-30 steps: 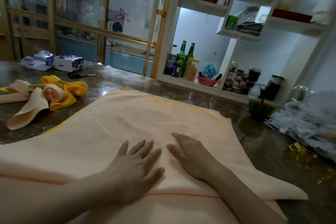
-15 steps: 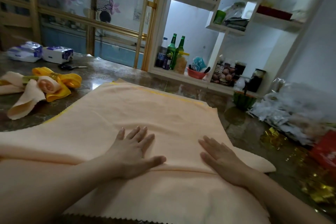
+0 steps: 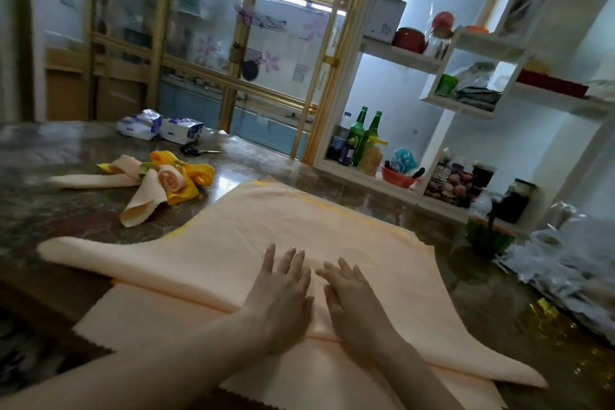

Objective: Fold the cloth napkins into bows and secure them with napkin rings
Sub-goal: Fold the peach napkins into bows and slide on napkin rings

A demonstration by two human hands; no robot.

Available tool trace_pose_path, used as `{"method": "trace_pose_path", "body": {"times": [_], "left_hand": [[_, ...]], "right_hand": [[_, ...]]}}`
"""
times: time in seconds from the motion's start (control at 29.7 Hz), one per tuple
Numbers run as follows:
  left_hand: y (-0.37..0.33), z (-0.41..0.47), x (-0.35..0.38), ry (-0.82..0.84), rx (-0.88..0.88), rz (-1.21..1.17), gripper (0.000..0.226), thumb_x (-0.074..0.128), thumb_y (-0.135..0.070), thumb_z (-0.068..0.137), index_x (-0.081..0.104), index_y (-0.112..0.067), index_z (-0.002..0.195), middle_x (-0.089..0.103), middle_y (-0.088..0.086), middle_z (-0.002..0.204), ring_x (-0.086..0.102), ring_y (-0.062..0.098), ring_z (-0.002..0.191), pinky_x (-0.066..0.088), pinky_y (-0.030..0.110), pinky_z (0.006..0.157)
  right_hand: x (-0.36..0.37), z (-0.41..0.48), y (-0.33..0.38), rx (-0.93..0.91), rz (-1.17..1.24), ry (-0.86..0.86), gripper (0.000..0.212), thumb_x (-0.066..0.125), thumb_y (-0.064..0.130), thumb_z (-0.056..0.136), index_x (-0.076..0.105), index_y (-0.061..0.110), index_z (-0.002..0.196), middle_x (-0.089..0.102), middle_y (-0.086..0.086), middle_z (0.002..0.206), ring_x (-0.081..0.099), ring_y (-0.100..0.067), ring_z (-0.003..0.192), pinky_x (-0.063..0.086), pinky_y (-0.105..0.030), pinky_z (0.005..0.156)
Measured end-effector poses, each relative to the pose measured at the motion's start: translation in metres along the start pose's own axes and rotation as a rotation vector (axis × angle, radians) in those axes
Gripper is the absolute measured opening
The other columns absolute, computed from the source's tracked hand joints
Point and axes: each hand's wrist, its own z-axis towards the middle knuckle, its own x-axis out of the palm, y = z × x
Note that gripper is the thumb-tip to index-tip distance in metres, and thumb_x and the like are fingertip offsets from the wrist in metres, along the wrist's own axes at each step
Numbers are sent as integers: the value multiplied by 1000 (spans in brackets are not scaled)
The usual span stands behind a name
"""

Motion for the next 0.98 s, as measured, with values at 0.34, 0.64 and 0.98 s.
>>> {"method": "trace_pose_path", "body": {"times": [0.34, 0.64, 0.98], "left_hand": [[131, -76, 17, 195, -535, -226, 62, 11, -54, 97, -1, -24, 151, -10, 4, 158, -9, 19, 145, -4, 44, 116], [189, -130, 7, 290, -759, -132, 67, 7, -54, 97, 0, -15, 151, -7, 2, 158, -5, 17, 146, -3, 42, 118], [164, -21, -47, -72, -496, -30, 44, 38, -41, 96, 47, -14, 130, 46, 9, 136, 41, 26, 125, 35, 41, 104]], "right_hand": [[17, 15, 5, 101, 12, 304, 51, 18, 47, 101, 11, 34, 150, -2, 8, 159, -2, -11, 146, -1, -33, 116], [14, 13, 8, 94, -9, 285, 52, 16, 47, 101, 9, 33, 150, -3, 8, 159, -2, -11, 146, 0, -36, 117], [-4, 41, -3, 103, 339, 18, 32, 49, 29, 97, 52, 21, 128, 52, 0, 135, 49, -12, 121, 33, -17, 93]]}}
